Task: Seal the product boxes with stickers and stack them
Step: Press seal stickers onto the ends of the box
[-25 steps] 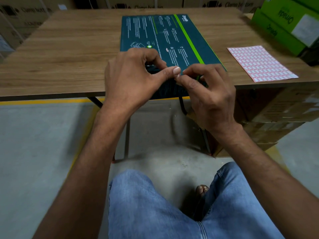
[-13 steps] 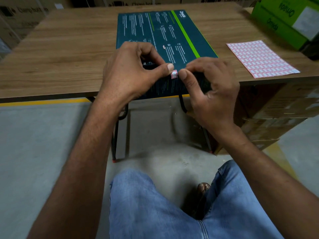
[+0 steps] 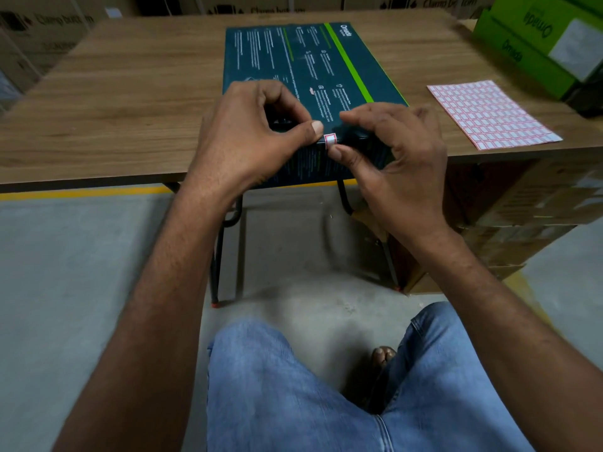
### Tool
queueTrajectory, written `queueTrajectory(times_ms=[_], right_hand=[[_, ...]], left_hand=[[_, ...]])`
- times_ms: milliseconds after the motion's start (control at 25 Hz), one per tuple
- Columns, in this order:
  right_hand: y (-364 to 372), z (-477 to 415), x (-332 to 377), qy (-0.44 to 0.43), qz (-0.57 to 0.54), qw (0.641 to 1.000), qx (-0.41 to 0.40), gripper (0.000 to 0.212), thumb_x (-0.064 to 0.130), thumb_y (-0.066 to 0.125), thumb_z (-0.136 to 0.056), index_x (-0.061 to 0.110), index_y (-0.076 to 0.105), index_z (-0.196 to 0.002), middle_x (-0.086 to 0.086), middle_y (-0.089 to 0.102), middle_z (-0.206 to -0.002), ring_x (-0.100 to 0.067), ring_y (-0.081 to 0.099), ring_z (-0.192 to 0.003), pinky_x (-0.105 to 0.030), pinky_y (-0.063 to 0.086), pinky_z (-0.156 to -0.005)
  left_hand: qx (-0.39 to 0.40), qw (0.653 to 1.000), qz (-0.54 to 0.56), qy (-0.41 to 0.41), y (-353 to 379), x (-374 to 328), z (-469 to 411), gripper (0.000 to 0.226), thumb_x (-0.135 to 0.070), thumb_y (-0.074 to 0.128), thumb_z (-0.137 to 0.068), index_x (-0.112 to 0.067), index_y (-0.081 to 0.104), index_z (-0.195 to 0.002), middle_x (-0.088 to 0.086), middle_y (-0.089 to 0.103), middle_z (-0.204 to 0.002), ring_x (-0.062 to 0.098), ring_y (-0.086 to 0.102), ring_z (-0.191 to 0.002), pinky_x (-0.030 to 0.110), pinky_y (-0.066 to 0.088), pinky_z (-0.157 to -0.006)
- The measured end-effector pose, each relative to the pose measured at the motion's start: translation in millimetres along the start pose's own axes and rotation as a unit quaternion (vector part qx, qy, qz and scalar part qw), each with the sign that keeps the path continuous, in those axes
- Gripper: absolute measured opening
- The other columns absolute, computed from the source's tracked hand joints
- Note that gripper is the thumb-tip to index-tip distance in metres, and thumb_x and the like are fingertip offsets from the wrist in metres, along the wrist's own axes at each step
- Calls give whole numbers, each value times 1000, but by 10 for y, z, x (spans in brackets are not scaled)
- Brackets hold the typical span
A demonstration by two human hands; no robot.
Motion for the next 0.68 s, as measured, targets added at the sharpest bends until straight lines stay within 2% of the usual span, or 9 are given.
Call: queueTrajectory(times_ms=[120, 240, 320, 400, 520, 680], right_hand=[[-25, -11, 6, 31, -17, 999, 17, 40, 42, 82, -85, 20, 74, -117, 20, 64, -115, -19, 58, -104, -24, 44, -87], [2, -16, 14, 25, -42, 999, 10, 19, 34, 80, -89, 23, 79, -105, 13, 71, -112, -22, 62, -104, -21, 39, -89], [24, 0, 28, 15, -29, 999, 14, 14, 33, 77, -93, 25, 82, -104, 10, 72, -110, -24, 62, -101, -17, 35, -88], [35, 20, 27, 2, 4, 1000, 23, 17, 37, 74, -95, 29, 82, -108, 11, 72, -111, -25, 58, -100, -24, 39, -87], [-34, 7, -26, 0, 37, 999, 39, 22, 46, 75, -92, 38, 79, -112, 16, 70, -115, -22, 56, -106, -43, 42, -89], [-104, -103, -80, -20, 8, 997, 77, 20, 50, 75, -90, 45, 74, -109, 19, 68, -125, -9, 50, -120, -45, 37, -101]], left_hand=[[16, 999, 28, 12, -35, 25, 12, 18, -41, 83, -81, -27, 75, -87, -12, 79, -97, 2, 74, -97, 44, 60, -94], [49, 997, 44, 42, -89, 56, 67, 17, -23, 83, -90, -11, 74, -98, -7, 77, -109, 0, 72, -106, 35, 58, -100], [73, 994, 42, 66, -126, 130, 126, 19, -16, 83, -89, -10, 74, -104, -5, 75, -117, -1, 69, -115, 32, 56, -104], [73, 992, 29, 97, -152, 218, 180, 28, -15, 86, -86, -12, 75, -112, -5, 74, -124, 2, 67, -122, 37, 54, -108], [36, 989, -12, 142, -123, 309, 233, 35, -18, 85, -85, -18, 75, -119, -8, 72, -130, 7, 64, -127, 43, 51, -110], [-5, 988, -19, 154, -87, 365, 260, 34, -21, 85, -86, -19, 75, -118, -3, 71, -130, 5, 57, -131, 32, 45, -114]])
Point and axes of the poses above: each hand's wrist, its own z-axis away from the middle knuckle, its own y-axis out of the palm, x = y × z, the point moved 2 cm from there along -z, towards the middle knuckle
